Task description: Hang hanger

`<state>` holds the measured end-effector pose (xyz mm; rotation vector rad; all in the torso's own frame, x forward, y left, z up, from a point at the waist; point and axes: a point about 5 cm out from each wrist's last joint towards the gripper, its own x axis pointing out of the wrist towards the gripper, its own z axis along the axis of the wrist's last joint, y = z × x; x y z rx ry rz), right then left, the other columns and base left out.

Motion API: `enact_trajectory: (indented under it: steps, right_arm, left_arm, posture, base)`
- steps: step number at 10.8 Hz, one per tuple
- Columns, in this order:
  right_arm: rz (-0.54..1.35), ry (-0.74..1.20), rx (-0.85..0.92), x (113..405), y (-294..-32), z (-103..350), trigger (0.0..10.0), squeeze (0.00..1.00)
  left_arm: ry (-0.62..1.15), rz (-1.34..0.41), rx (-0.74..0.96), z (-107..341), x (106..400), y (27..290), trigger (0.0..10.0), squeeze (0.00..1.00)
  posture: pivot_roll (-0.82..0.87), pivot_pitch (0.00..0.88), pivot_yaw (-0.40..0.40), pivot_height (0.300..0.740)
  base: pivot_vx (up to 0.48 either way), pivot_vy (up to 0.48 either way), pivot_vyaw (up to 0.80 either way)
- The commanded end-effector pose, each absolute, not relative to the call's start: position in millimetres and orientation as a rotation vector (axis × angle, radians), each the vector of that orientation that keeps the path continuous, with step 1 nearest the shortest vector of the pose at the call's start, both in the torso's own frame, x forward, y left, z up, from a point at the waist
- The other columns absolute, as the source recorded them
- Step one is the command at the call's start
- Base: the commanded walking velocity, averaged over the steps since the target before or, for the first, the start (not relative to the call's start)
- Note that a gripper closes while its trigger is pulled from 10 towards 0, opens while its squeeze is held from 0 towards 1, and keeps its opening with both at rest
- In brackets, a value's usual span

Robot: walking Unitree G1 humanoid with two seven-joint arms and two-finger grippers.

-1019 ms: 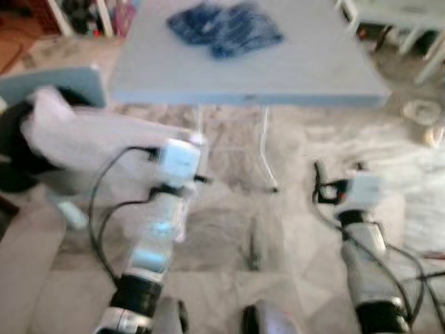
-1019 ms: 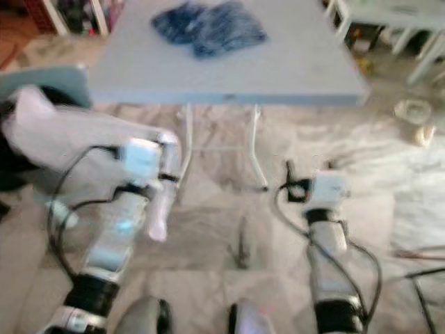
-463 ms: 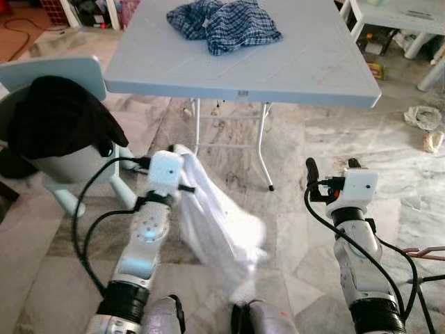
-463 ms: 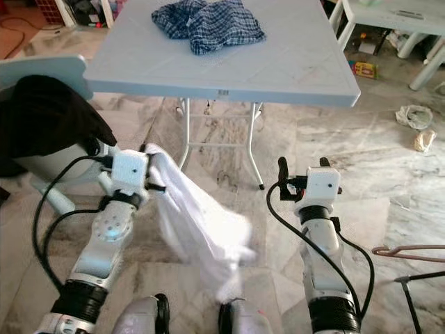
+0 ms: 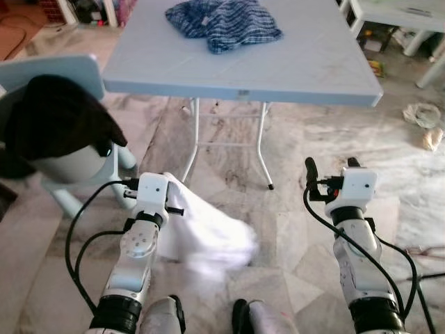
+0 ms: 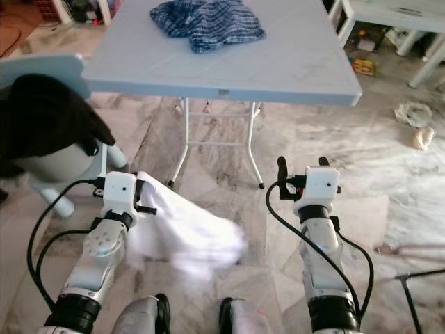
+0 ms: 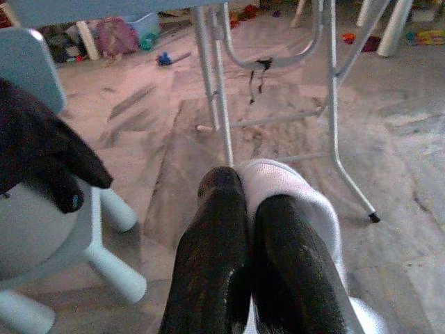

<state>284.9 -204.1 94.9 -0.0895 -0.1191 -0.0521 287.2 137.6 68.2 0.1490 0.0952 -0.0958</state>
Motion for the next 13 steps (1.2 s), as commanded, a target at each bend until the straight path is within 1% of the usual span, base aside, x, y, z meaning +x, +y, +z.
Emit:
enact_trajectory:
  steps: [1,5,9,10,11,12,13]
  right_arm:
    - [-0.049,-0.11,-0.098,285.6,-202.6,94.0,10.0,0.0]
    - [-0.054,-0.108,-0.104,284.8,-204.0,93.4,10.0,0.0]
    - [-0.05,-0.105,-0.114,286.1,-202.7,92.8,10.0,0.0]
    - [-0.05,-0.106,-0.115,286.4,-203.1,93.0,10.0,0.0]
    - [-0.05,-0.105,-0.114,286.4,-203.0,92.8,10.0,0.0]
    - [-0.051,-0.103,-0.114,286.3,-203.1,92.5,10.0,0.0]
    - [-0.052,-0.101,-0.114,286.4,-203.3,92.3,10.0,0.0]
  left_arm:
    - [0.049,-0.114,0.145,80.2,293.6,134.4,10.0,0.0]
    - [0.047,-0.155,0.15,80.6,295.0,129.6,10.0,0.0]
    - [0.044,-0.197,0.159,81.5,294.9,120.8,10.0,0.0]
    - [0.045,-0.203,0.162,81.1,294.7,120.1,10.0,0.0]
    - [0.029,-0.218,0.161,82.5,294.1,119.0,10.0,0.0]
    - [0.013,-0.247,0.163,84.5,293.1,117.1,10.0,0.0]
    - [0.001,-0.475,0.056,88.8,283.1,101.9,10.0,0.0]
  posture:
    - [-0.02,0.161,-0.03,0.74]
    - [-0.03,0.162,-0.025,0.74]
    - [-0.03,0.16,-0.027,0.74]
    - [-0.03,0.161,-0.028,0.74]
    - [-0.03,0.161,-0.028,0.74]
    - [-0.03,0.16,-0.028,0.74]
    - [-0.03,0.161,-0.031,0.74]
  base:
    - [0.0,0.48,-0.8]
    - [0.0,0.48,-0.72]
    - [0.0,0.48,-0.6]
    - [0.0,0.48,-0.46]
    - [0.0,0.48,0.0]
    - [0.0,0.0,0.0]
    - [0.0,0.0,0.0]
